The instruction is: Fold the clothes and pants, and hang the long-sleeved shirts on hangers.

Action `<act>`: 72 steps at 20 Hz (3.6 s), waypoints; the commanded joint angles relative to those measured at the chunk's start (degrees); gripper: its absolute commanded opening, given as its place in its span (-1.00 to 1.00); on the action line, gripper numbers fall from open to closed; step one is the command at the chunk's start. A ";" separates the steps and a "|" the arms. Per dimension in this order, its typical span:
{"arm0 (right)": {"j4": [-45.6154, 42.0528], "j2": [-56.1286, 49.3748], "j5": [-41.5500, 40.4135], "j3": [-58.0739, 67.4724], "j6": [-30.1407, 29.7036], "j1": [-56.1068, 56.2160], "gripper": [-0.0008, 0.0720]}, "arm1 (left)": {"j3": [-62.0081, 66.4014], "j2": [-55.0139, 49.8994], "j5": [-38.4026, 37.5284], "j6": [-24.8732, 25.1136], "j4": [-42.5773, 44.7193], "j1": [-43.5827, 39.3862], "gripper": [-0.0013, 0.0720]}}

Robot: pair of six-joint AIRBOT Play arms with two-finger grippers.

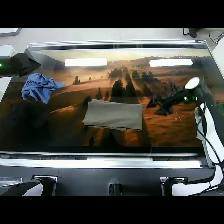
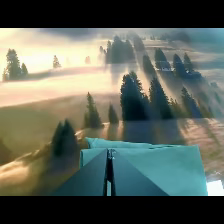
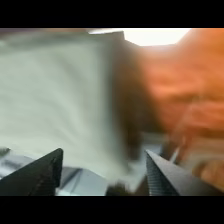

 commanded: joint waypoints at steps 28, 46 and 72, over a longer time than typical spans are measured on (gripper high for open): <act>5.60 8.46 12.66 39.82 9.18 -44.02 -0.89 | -0.87 0.13 -0.02 1.46 -0.28 -0.98 -0.91; -24.35 15.82 27.34 22.18 9.51 -64.32 -0.89 | -0.87 0.13 -0.04 2.49 -0.70 -1.01 -0.90; -17.40 13.25 3.32 30.84 5.62 -15.30 0.93 | 5.62 -16.85 -8.57 -15.15 31.82 -7.67 0.66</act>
